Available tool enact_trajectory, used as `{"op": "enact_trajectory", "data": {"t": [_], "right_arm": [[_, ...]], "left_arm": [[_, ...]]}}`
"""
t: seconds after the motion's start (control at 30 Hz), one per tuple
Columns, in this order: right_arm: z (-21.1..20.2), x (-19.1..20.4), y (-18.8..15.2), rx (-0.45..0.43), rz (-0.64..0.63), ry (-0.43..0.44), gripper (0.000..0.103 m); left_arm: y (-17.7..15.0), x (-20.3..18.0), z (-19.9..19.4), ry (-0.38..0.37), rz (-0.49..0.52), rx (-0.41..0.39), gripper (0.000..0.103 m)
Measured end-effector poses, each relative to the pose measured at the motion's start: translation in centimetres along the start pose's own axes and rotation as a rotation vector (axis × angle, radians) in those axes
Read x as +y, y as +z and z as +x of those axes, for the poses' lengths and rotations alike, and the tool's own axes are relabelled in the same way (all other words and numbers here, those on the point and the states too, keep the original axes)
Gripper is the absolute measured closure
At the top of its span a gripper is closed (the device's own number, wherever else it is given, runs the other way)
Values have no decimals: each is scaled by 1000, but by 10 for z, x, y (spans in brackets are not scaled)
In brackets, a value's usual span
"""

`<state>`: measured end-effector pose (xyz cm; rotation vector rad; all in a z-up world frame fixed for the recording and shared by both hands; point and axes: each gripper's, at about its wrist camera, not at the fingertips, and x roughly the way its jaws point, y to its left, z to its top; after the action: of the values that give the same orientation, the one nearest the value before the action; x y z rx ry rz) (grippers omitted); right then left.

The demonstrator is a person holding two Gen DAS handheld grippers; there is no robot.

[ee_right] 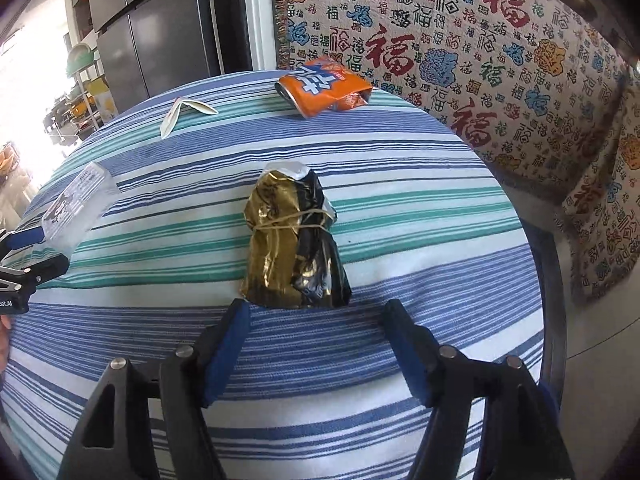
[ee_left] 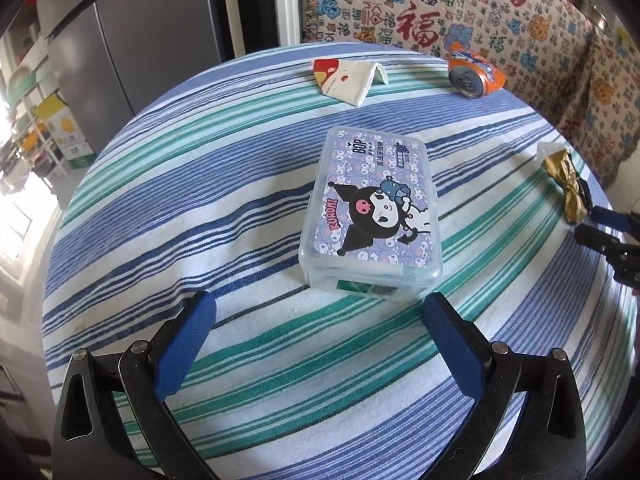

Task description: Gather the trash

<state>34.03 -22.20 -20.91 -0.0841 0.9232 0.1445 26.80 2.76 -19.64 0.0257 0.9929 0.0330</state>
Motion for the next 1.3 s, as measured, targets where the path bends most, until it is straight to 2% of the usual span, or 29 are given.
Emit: {"op": "enact_trajectory", "data": {"t": [0.03,0.1,0.2,0.4,0.9,1.03,1.07,1.13,1.17,1.2,1.23,1.3], "right_arm": [[1,3,-1,-1,1,13,20],[5,15,-3,-3,-28,20,3],[11,29,5,-13,-49,30,2],[28,29,27,-14,-35,22,0],[27,29,27,-11,-60,41,0],[25,19,27,-16,-69,59,0],[24,18,26,-23,-67,46,4],[16,16,25,-55,-57,41,31],[14,14,24,-57,-46,38,53],[13,12,23,-55,-38,41,57],[12,11,22,-57,-37,38,60],[8,9,19,-54,-32,39,64]], "left_arm": [[-1,-2,0,2,-3,-6,1],[0,-8,1,5,-15,-26,0],[9,-18,8,2,-8,-42,0],[29,-19,22,26,-37,-49,0],[30,-17,23,27,-58,-48,0],[30,-18,23,27,-48,-38,0],[31,-18,24,25,-40,-34,0],[30,-19,23,27,-39,-38,2],[30,-21,21,23,-34,-52,14],[28,-24,17,21,-27,-74,23],[27,-28,14,22,-21,-90,38],[25,-35,11,43,0,-104,39]]}}
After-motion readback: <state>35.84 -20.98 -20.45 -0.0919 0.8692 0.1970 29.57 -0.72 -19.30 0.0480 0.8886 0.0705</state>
